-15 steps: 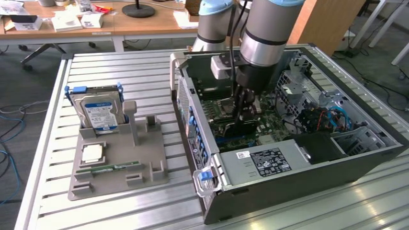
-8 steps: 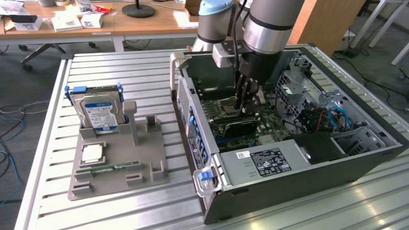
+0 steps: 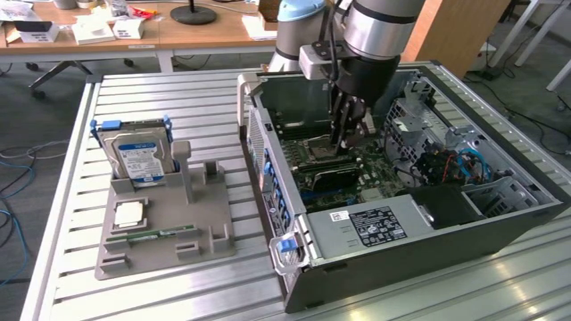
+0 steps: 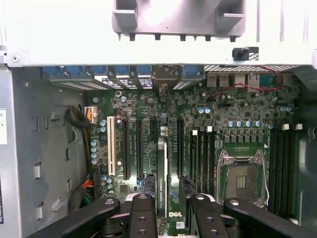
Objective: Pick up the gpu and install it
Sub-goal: 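Insert the gpu into the slot, then press down on the gpu until it lock into place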
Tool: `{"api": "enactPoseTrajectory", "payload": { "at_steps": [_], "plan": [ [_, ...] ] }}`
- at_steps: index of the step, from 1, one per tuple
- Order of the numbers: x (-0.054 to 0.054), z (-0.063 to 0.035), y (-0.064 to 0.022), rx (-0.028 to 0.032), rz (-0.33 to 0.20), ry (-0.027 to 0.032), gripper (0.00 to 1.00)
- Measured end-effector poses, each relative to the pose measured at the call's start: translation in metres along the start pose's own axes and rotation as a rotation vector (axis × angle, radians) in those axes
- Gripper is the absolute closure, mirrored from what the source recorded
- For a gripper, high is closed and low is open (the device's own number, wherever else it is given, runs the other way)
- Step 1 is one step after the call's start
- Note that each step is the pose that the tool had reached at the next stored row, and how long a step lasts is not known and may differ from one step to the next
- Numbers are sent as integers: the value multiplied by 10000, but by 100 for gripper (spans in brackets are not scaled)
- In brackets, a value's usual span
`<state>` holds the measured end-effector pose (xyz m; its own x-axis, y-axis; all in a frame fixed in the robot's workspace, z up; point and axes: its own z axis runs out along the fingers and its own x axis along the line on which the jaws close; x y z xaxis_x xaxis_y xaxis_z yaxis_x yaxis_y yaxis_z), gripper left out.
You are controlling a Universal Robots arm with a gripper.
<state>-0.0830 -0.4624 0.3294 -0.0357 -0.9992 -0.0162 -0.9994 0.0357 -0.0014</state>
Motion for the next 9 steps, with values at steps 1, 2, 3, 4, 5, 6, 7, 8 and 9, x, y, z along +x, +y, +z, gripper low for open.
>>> {"api": "enactPoseTrajectory", "payload": {
  "at_steps": [1, 2, 3, 4, 5, 6, 7, 8, 9],
  "plan": [
    [0, -5, 0, 1, 0, 0, 67],
    [0, -4, 0, 1, -1, -3, 67],
    [0, -5, 0, 1, -1, -2, 67],
    [0, -5, 0, 0, 0, -1, 67],
    [0, -5, 0, 0, 0, -1, 67],
    [0, -5, 0, 0, 0, -1, 67],
    [0, -5, 0, 0, 0, 0, 67],
    [0, -5, 0, 0, 0, -1, 67],
    [0, -5, 0, 0, 0, -1, 67]
  ]
}}
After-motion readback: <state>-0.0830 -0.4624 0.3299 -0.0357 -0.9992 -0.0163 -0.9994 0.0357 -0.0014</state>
